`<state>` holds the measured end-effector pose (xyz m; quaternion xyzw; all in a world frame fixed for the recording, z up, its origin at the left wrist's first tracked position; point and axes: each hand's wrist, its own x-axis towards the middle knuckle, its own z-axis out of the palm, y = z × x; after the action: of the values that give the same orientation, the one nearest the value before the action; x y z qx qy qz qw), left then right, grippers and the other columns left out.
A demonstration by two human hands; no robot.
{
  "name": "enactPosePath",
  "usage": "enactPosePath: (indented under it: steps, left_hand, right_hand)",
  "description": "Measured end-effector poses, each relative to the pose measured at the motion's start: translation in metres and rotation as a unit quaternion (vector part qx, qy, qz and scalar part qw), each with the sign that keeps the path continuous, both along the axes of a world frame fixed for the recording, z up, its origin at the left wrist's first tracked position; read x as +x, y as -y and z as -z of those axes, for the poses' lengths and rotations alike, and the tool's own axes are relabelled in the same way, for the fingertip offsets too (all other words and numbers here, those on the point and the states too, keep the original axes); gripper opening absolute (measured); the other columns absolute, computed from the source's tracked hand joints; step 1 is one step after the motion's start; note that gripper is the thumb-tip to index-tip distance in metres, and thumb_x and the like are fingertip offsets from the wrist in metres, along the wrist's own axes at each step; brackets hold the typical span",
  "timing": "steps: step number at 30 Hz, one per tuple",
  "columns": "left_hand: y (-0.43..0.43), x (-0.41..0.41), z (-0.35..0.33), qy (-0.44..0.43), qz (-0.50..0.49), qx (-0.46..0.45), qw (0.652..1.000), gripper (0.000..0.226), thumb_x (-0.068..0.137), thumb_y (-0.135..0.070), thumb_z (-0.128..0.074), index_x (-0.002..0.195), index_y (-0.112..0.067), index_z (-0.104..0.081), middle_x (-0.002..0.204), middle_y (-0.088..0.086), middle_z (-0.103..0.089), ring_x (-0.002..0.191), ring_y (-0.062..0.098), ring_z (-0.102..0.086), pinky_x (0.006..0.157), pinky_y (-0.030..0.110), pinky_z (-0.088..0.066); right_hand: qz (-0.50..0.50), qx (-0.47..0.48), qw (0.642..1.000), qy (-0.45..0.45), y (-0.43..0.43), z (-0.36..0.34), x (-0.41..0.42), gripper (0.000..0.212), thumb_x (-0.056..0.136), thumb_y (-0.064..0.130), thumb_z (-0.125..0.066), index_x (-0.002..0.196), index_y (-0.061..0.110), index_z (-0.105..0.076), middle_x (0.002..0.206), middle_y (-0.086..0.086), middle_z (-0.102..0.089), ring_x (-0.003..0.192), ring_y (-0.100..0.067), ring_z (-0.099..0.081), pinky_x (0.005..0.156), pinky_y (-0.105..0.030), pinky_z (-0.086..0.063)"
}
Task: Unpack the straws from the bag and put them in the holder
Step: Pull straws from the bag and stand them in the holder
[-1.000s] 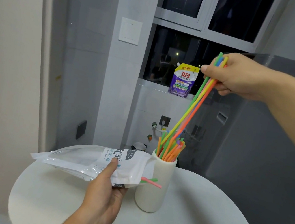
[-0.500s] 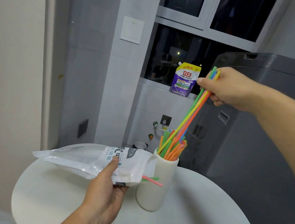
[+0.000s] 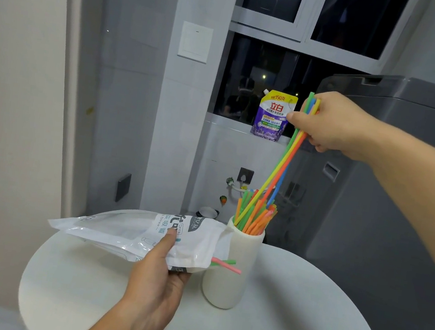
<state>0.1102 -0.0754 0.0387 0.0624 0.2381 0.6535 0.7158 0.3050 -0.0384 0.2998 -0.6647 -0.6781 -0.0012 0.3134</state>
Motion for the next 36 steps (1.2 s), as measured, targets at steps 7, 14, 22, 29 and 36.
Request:
enactPosePath:
  steps: [7, 14, 22, 29, 36]
  left_hand:
    - [-0.001, 0.001, 0.0, 0.003, 0.012, 0.004, 1.0, 0.046, 0.097, -0.014, -0.067, 0.142, -0.009, -0.059, 0.126, 0.012, -0.075, 0.114, 0.03, -0.073, 0.067, 0.04, -0.066]
    - [-0.001, 0.002, 0.0, -0.006, 0.01, -0.001, 1.0, 0.046, 0.097, -0.014, -0.067, 0.142, -0.008, -0.06, 0.126, 0.012, -0.075, 0.113, 0.03, -0.073, 0.063, 0.039, -0.066]
    - [-0.001, 0.003, 0.001, -0.007, 0.007, -0.011, 1.0, 0.045, 0.097, -0.014, -0.068, 0.142, -0.009, -0.06, 0.126, 0.012, -0.075, 0.113, 0.03, -0.073, 0.06, 0.037, -0.064]
    - [0.0, 0.002, 0.002, -0.013, 0.011, 0.002, 1.0, 0.044, 0.097, -0.014, -0.068, 0.14, -0.01, -0.061, 0.123, 0.011, -0.076, 0.112, 0.03, -0.074, 0.069, 0.043, -0.066]
    - [0.002, 0.001, -0.001, -0.014, 0.013, 0.004, 1.0, 0.042, 0.098, -0.014, -0.067, 0.14, -0.009, -0.061, 0.124, 0.011, -0.076, 0.113, 0.03, -0.073, 0.072, 0.044, -0.066]
  right_hand:
    - [0.002, 0.004, 1.0, -0.006, 0.001, 0.002, -0.001, 0.028, 0.099, 0.04, -0.059, 0.098, 0.013, -0.06, 0.071, -0.005, -0.056, 0.054, -0.015, -0.049, 0.048, -0.026, -0.043]
    - [-0.017, 0.014, 1.0, -0.003, 0.004, 0.001, -0.005, 0.036, 0.097, 0.047, -0.058, 0.096, 0.011, -0.059, 0.077, -0.011, -0.062, 0.059, -0.018, -0.054, 0.047, -0.026, -0.046]
    - [-0.02, 0.023, 0.999, 0.034, 0.009, 0.002, -0.008, 0.051, 0.095, 0.051, -0.059, 0.103, 0.001, -0.061, 0.098, -0.024, -0.071, 0.077, -0.036, -0.069, 0.057, -0.032, -0.055]
    - [-0.014, -0.012, 1.0, 0.014, 0.006, 0.002, -0.011, 0.057, 0.091, 0.051, -0.064, 0.113, -0.001, -0.06, 0.109, -0.027, -0.07, 0.097, -0.044, -0.07, 0.077, -0.055, -0.061]
    - [-0.025, 0.015, 0.999, 0.024, 0.001, 0.007, -0.009, 0.054, 0.094, 0.049, -0.063, 0.111, -0.003, -0.063, 0.105, -0.028, -0.07, 0.081, -0.039, -0.071, 0.073, -0.044, -0.062]
